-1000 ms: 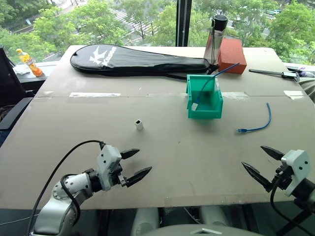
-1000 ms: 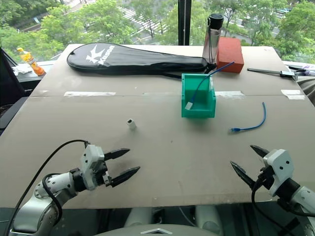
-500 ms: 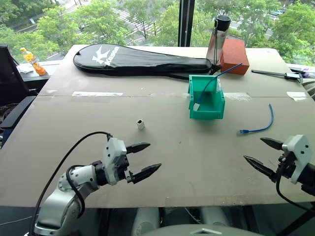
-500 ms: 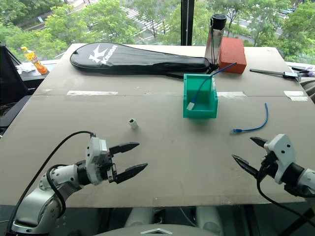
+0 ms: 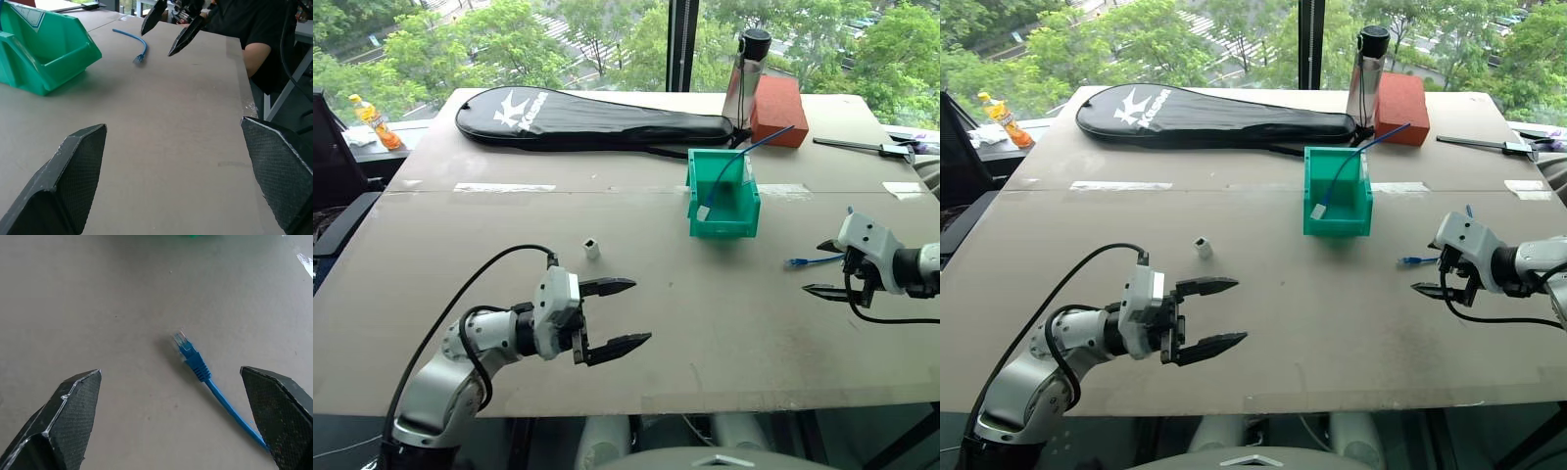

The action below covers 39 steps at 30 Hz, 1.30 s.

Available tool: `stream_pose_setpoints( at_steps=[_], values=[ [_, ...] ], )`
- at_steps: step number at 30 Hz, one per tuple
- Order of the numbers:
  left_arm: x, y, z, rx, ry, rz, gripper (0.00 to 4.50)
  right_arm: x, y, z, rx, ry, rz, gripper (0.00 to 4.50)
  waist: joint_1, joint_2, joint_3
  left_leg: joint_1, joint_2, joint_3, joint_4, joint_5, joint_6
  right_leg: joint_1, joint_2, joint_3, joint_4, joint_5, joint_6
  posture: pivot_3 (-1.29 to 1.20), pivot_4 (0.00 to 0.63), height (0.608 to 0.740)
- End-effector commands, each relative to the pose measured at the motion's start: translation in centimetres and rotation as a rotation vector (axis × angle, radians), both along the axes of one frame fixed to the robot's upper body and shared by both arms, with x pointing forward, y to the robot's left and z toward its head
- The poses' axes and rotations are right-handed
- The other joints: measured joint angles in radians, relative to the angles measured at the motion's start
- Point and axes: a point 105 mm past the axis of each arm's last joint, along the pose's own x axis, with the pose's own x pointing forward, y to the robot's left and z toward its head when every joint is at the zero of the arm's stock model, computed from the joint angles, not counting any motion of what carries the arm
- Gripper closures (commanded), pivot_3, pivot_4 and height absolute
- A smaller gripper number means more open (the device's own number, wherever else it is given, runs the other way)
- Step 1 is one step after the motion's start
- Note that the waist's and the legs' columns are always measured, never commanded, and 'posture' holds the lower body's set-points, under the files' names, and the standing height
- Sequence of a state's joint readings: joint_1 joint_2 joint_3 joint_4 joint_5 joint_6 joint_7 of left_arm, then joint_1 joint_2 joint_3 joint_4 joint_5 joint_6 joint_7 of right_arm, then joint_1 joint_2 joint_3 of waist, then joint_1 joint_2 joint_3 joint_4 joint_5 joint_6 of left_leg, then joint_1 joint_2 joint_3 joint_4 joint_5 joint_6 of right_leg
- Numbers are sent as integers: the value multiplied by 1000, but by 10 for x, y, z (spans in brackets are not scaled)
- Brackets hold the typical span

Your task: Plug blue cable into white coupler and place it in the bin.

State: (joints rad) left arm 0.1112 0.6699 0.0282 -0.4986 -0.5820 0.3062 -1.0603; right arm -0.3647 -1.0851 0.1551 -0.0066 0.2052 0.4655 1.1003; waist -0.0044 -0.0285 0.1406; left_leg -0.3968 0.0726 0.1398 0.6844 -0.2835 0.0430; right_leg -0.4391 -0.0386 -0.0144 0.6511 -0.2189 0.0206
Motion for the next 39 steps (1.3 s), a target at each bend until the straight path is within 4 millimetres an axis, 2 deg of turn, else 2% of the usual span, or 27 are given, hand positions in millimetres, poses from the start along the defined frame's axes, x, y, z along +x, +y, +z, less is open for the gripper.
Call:
stream_pose_setpoints(
  at_steps=[1,2,8,12,13,14,16,20,23,25,31,35,38,39],
  values=[
    [-5,-6,10,-17,-41,-25,0,10,-3,-2,-67,18,58,518,-1,0,0,0,0,0,0,0,0,0,0,0,0,0,0,0,150,740],
    [-5,-6,10,-17,-41,-24,0,13,-3,-3,-84,30,77,798,-1,1,0,0,0,0,0,0,0,0,0,0,0,0,0,0,150,740],
    [-7,-9,11,-21,-47,-14,0,31,-2,-8,-126,45,134,798,-6,1,1,0,0,1,0,1,-1,0,0,0,0,0,0,0,150,740],
    [-11,-10,12,-11,-53,-19,0,36,0,-12,-149,62,175,798,-6,1,1,0,0,1,0,2,-4,0,0,0,0,0,0,0,150,740],
    [-11,-11,12,-4,-57,-24,0,37,0,-14,-159,63,184,1319,-7,1,1,0,0,1,0,2,-4,0,0,0,0,0,0,0,150,740],
    [-13,-11,11,6,-64,-33,0,38,0,-16,-168,64,193,1539,-7,1,1,0,0,2,0,2,-4,0,0,0,0,0,0,0,150,740],
    [-13,-13,12,3,-69,-35,0,39,-2,-18,-180,76,200,2360,-7,1,1,1,0,2,0,3,-4,0,0,0,0,0,0,0,150,740],
    [-12,-15,13,-3,-74,-30,0,40,-1,-17,-187,60,227,4322,-8,1,1,3,1,2,2,2,-3,3,0,1,0,0,0,0,150,740],
    [-11,-16,13,-5,-74,-27,0,41,5,-14,-178,36,253,4421,-8,1,1,7,1,2,2,2,-3,7,0,1,0,0,0,0,150,740],
    [-11,-15,11,7,-75,-27,0,38,19,-6,-153,14,304,4421,-9,1,1,8,1,2,1,1,-3,7,0,1,0,0,0,0,150,740],
    [-8,-6,10,12,-77,14,0,6,88,11,-88,6,483,4421,-9,6,3,8,2,2,-1,3,-5,6,0,1,1,0,0,0,150,740],
    [-5,3,4,26,-61,39,0,-2,128,7,-90,-19,525,4421,-9,6,4,8,2,2,-1,2,-5,6,0,0,1,0,0,0,150,740],
    [-2,7,2,30,-60,54,0,-5,143,3,-94,-1,543,4421,-2,6,4,7,2,1,-1,2,-3,5,-1,-1,1,0,0,0,150,740],
    [0,9,1,38,-63,57,0,-5,147,-5,-129,12,560,4421,-1,6,4,6,1,1,0,2,-4,5,-3,-1,1,0,0,0,150,740]
  ],
)
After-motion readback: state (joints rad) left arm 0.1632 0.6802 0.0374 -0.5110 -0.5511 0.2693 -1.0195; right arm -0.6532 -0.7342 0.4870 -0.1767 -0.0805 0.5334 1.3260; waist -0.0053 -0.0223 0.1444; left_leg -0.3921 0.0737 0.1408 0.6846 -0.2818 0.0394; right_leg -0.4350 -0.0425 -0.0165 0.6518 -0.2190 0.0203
